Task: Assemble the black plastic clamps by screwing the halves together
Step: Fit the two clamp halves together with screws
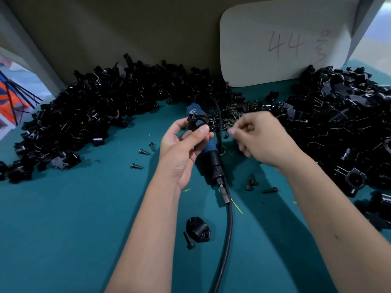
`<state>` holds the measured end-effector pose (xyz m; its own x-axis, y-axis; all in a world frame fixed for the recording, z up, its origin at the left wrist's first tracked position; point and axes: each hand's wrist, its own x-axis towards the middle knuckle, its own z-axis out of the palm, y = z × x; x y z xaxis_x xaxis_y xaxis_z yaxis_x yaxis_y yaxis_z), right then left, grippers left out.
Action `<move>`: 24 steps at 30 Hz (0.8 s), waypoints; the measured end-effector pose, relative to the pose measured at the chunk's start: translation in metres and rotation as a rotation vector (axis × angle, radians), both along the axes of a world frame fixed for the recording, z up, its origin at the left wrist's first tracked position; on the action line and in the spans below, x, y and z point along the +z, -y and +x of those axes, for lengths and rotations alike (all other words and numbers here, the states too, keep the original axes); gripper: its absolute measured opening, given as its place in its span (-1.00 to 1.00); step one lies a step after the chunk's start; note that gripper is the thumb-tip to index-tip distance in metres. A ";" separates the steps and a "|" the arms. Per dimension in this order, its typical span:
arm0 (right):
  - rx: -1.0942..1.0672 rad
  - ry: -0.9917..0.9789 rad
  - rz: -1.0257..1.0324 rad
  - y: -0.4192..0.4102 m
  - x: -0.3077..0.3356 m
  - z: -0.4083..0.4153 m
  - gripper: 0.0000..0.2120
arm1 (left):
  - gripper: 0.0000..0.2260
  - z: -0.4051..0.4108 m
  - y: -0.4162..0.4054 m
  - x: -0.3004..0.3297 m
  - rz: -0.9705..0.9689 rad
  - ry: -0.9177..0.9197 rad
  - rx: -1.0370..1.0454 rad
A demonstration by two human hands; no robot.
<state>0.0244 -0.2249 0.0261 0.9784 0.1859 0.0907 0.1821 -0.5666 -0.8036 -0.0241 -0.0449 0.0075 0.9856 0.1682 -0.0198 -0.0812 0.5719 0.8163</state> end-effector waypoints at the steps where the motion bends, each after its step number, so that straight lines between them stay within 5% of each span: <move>1: -0.006 0.009 0.266 -0.003 0.001 -0.003 -0.87 | -0.63 0.000 0.001 0.000 0.026 0.007 -0.009; 3: 0.017 0.015 0.676 -0.011 0.002 -0.007 -0.91 | -0.64 -0.001 0.002 0.000 0.050 0.016 -0.035; 5: 0.041 0.039 0.816 -0.018 0.002 -0.010 -0.91 | -0.64 -0.002 0.003 -0.001 0.068 0.019 -0.071; 15: 0.110 0.188 0.544 -0.020 0.002 -0.014 -0.87 | -0.69 -0.003 -0.002 -0.003 0.108 0.042 -0.160; 19: 0.065 -0.022 0.706 -0.023 -0.002 -0.015 -0.76 | -0.67 -0.004 0.001 -0.001 0.071 0.047 -0.195; 24: 0.298 -0.271 1.000 -0.026 -0.005 -0.020 -0.77 | -0.73 -0.003 0.001 0.002 -0.071 0.033 -0.198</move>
